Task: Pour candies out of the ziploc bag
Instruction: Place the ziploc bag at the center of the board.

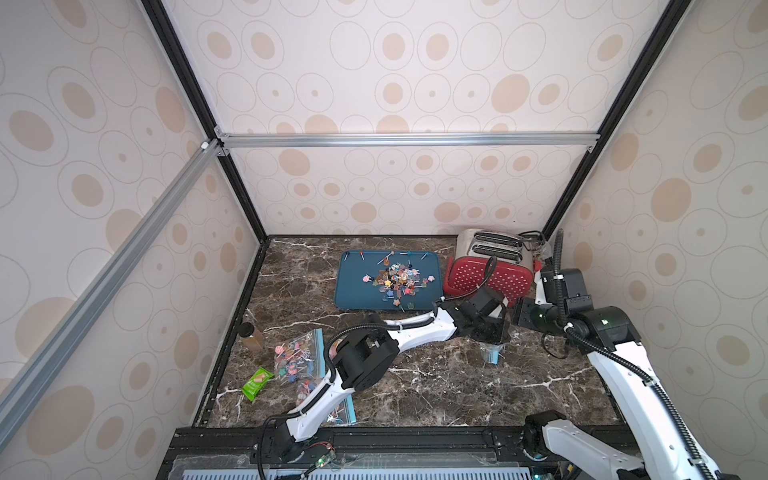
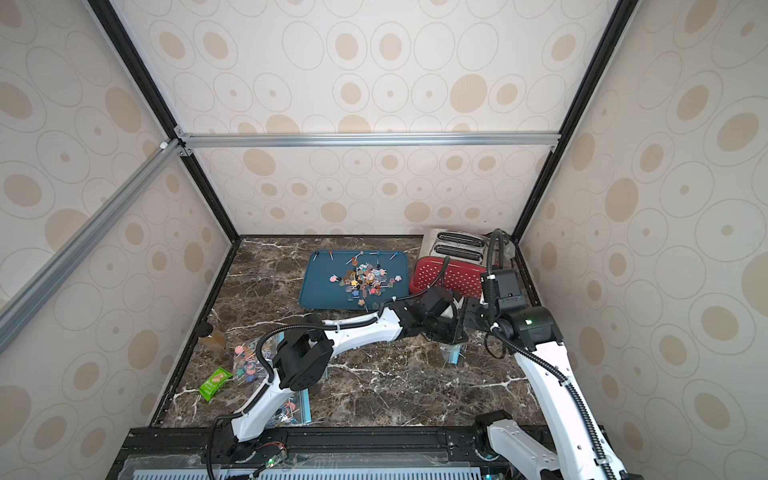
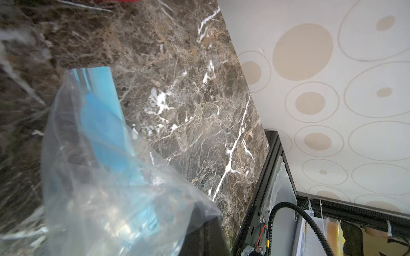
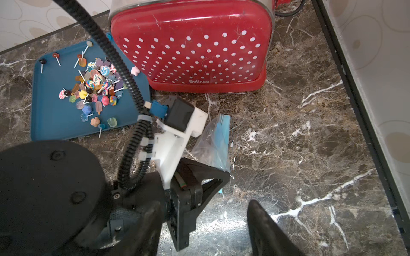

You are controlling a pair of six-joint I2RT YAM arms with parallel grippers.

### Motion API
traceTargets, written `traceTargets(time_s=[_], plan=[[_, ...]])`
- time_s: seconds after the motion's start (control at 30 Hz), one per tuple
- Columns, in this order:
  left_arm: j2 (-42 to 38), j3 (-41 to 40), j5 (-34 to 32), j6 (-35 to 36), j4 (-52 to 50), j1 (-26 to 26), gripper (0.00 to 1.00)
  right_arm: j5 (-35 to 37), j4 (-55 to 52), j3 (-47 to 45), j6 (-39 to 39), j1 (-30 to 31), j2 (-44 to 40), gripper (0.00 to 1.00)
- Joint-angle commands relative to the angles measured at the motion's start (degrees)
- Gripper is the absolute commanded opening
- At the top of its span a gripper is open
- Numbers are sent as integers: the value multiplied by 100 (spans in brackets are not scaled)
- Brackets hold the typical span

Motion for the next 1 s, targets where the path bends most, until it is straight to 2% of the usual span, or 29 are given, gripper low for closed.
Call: traceTargets(time_s=[0.0, 0.1, 0.3, 0.47, 0.57, 0.8, 0.9, 0.97], plan=[[-293, 8, -289, 205, -175, 55, 6, -45, 26, -113, -63, -35, 79, 64], [-493, -188, -490, 388, -343, 62, 28, -108, 93, -150, -72, -35, 143, 64], [-795, -184, -941, 790, -1001, 99, 51, -171, 161, -183, -98, -35, 213, 64], [-1053, -203, -1385, 1091, -1504, 171, 64, -203, 179, -215, -124, -35, 241, 64], [-1169, -156, -1614, 1273, -1819, 219, 76, -279, 209, -255, -141, -35, 266, 64], [-1509, -258, -2155, 1568, -2377, 310, 85, -809, 339, -383, -300, -35, 393, 64], [-1872, -511, -2504, 1624, -2626, 394, 89, -1176, 411, -446, -352, -5, 476, 64], [-2229, -781, -2732, 1592, -2696, 524, 96, -1300, 498, -487, -362, 143, 544, 63]])
